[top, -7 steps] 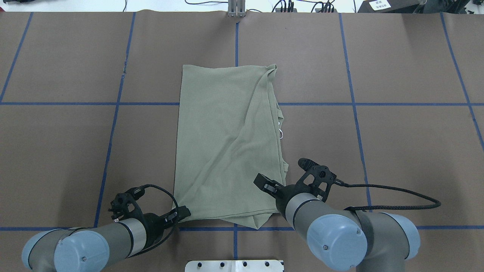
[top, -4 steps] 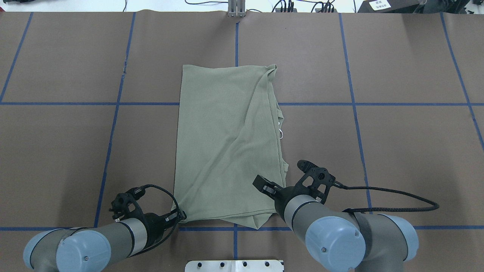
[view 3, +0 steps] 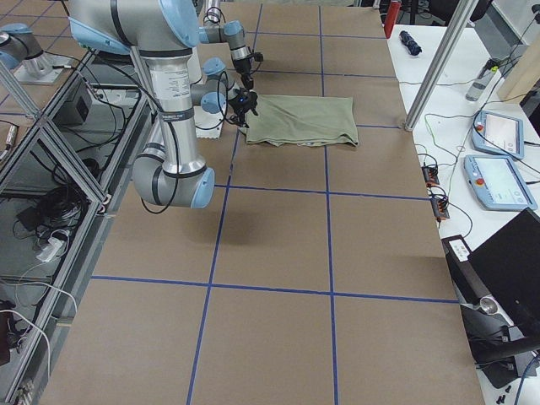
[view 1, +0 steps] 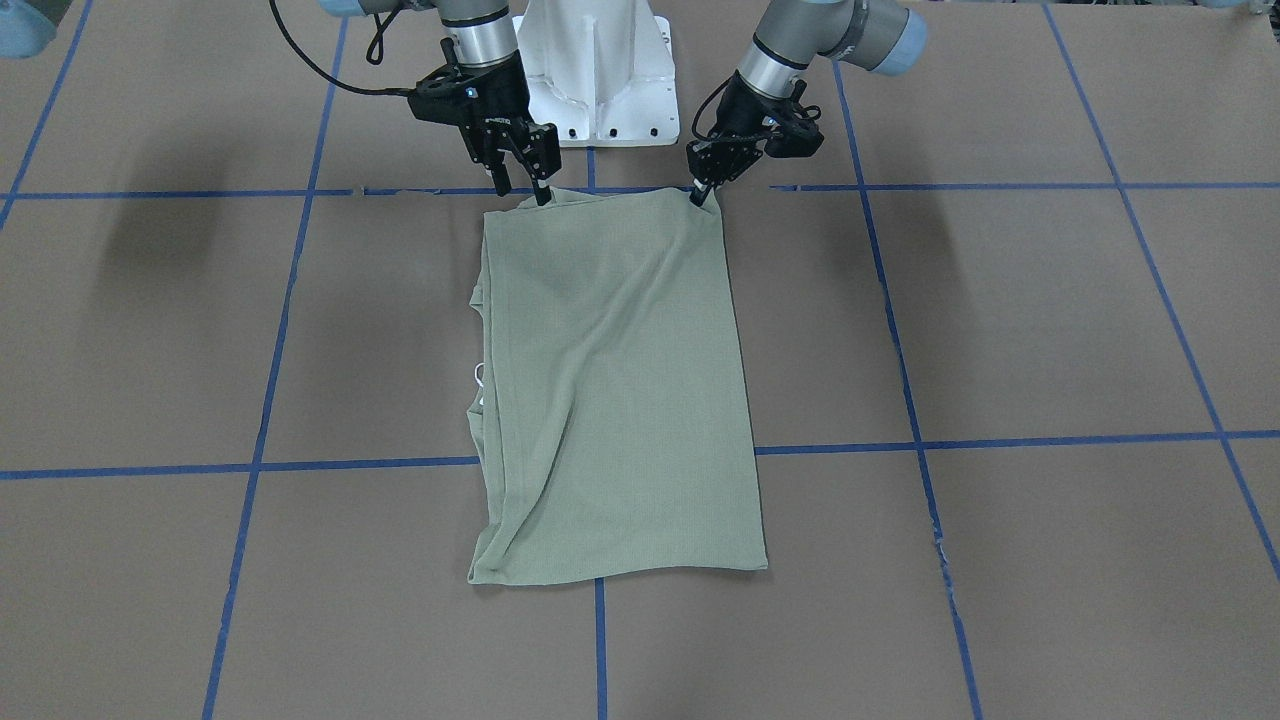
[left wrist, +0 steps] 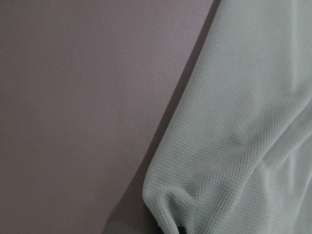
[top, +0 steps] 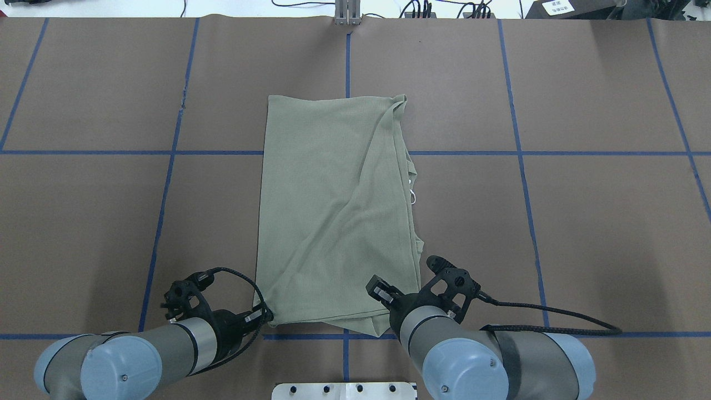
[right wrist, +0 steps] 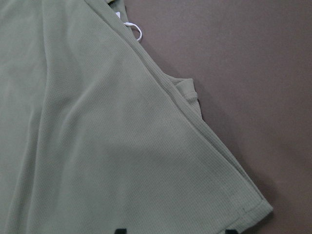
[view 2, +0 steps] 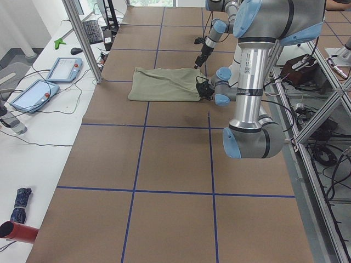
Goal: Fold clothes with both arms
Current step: 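Shift the right gripper toward the shirt corner and grasp both near corners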
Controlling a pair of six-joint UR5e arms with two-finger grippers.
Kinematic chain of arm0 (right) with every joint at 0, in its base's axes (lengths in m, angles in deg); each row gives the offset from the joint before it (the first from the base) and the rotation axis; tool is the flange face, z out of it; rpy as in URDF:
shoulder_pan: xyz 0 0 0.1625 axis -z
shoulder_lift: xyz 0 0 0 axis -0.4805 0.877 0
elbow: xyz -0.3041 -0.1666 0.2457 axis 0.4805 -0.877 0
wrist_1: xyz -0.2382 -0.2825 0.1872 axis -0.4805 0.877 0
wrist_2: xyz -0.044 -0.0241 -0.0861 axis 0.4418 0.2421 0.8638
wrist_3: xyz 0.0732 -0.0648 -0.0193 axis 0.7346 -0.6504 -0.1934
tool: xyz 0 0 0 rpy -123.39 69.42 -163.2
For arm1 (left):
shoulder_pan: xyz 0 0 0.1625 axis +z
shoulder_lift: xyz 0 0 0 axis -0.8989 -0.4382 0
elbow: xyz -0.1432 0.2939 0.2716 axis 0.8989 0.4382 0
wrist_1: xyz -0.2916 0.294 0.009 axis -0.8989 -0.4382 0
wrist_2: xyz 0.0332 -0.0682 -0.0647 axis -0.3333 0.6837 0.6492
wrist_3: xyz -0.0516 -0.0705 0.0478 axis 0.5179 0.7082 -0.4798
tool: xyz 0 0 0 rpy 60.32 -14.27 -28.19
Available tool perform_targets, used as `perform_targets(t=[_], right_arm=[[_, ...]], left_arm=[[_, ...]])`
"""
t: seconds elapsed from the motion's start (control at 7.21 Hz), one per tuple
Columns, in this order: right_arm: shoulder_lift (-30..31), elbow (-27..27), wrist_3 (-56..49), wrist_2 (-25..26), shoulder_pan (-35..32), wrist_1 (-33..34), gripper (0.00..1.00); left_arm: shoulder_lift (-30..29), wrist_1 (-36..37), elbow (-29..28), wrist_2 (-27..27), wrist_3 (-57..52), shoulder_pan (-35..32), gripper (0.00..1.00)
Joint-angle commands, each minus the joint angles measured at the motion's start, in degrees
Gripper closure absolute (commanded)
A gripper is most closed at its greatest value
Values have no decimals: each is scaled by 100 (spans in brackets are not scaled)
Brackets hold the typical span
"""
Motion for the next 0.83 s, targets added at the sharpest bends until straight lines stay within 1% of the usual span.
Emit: perform_targets(t=[0.0,0.69], right_arm=[[-110,-361,180,-14,79,63,25],[-146,-521,233,-14,141,72,25]], left_arm=[[4,0,19,0,0,-35,100],[4,0,19,0,0,-44,100]])
